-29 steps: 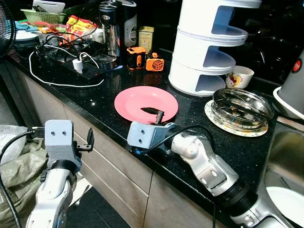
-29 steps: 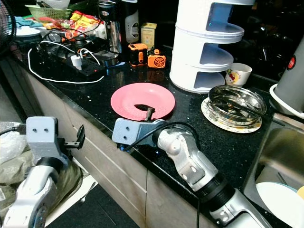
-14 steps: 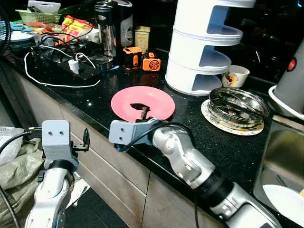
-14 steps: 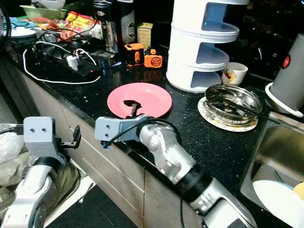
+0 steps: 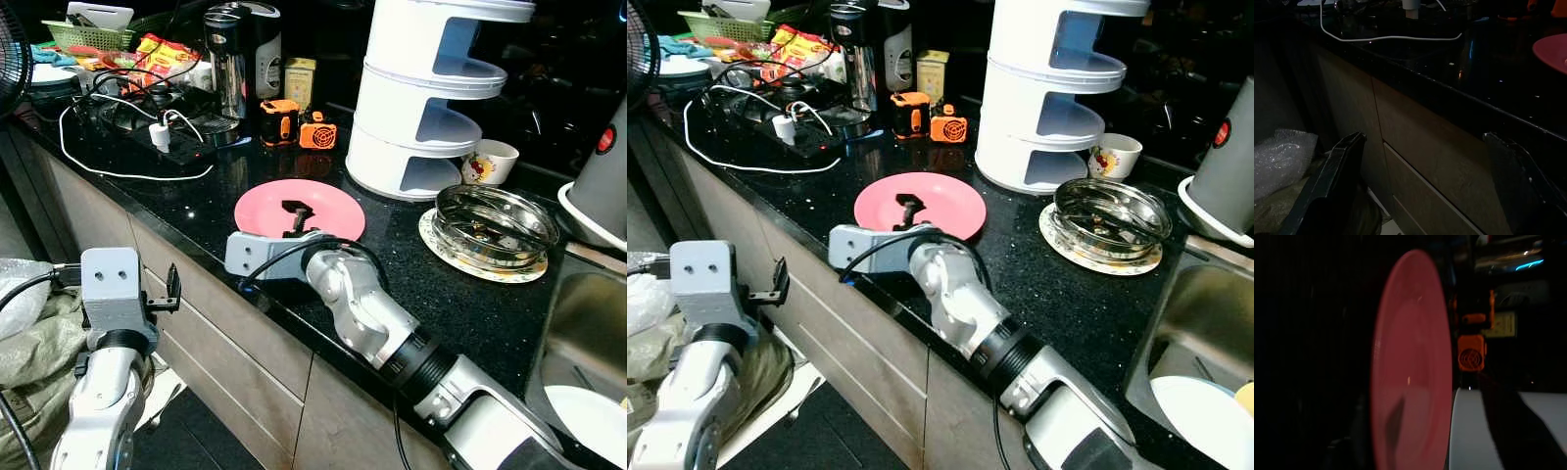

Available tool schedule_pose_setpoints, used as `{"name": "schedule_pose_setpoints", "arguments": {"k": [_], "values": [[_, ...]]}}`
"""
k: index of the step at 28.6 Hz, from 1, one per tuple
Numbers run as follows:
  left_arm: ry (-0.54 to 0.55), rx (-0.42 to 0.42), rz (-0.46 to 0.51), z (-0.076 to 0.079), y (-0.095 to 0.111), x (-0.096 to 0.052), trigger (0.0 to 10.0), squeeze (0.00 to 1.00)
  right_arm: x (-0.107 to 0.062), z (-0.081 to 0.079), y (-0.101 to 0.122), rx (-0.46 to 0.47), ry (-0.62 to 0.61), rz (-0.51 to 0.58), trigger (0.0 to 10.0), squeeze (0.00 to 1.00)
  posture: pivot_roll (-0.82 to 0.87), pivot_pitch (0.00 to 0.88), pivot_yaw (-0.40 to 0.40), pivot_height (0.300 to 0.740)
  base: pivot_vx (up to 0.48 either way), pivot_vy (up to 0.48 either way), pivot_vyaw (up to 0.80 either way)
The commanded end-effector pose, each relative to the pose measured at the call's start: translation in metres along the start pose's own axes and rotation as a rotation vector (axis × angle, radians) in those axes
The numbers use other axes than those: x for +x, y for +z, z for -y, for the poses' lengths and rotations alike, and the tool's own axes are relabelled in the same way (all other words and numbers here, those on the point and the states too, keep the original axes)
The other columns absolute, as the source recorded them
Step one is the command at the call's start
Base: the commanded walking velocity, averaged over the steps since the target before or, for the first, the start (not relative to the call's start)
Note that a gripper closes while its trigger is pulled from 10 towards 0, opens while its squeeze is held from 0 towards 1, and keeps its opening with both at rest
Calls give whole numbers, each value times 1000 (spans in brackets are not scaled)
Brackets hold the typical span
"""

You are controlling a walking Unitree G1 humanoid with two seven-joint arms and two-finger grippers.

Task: Kitchen organization

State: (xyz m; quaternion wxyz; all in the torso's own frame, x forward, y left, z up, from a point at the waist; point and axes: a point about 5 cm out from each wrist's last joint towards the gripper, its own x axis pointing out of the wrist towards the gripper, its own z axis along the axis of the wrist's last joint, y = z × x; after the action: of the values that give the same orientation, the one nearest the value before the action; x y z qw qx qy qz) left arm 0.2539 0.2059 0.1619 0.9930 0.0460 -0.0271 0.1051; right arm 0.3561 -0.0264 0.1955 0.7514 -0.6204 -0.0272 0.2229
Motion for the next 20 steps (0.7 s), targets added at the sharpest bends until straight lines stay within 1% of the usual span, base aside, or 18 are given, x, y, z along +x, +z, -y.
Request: {"name": "schedule_pose_setpoints", "arguments": {"k": [1, 6, 7, 13, 16, 17, 19, 20], "values": [[-2, 0, 3, 2, 1, 0, 10000, 0, 1, -15, -19, -25, 69, -78, 0, 0, 73, 0, -76, 740, 0, 0, 0], [-6, -2, 3, 3, 1, 0, 10000, 0, 0, -19, -22, -15, 81, -79, 0, 0, 72, 0, -74, 740, 0, 0, 0], [-7, -3, 3, 3, 2, 0, 10000, 0, 0, -20, -22, -14, 84, -65, 0, 0, 71, 0, -72, 740, 0, 0, 0], [-10, -4, 2, 3, 2, 1, 10000, 0, -2, -20, -22, 3, 68, -37, 0, 0, 68, 0, -68, 740, 0, 0, 0], [-15, -4, 2, 4, 2, 1, 10000, 0, -4, -19, -25, 29, 54, -26, 0, 0, 67, 0, -67, 740, 0, 0, 0], [-17, -5, 2, 4, 2, 1, 10000, 0, -5, -19, -25, 54, 53, -18, 0, 0, 67, 0, -65, 740, 0, 0, 0], [-22, -7, 7, 5, 3, 2, 10000, 0, -8, -14, -20, 220, 35, 68, 0, 0, 68, 0, -65, 740, 0, 0, 0], [-24, -7, 8, 5, 4, 3, 10000, 0, -10, -12, -18, 269, 29, 95, 0, 0, 68, 0, -65, 740, 0, 0, 0]]}}
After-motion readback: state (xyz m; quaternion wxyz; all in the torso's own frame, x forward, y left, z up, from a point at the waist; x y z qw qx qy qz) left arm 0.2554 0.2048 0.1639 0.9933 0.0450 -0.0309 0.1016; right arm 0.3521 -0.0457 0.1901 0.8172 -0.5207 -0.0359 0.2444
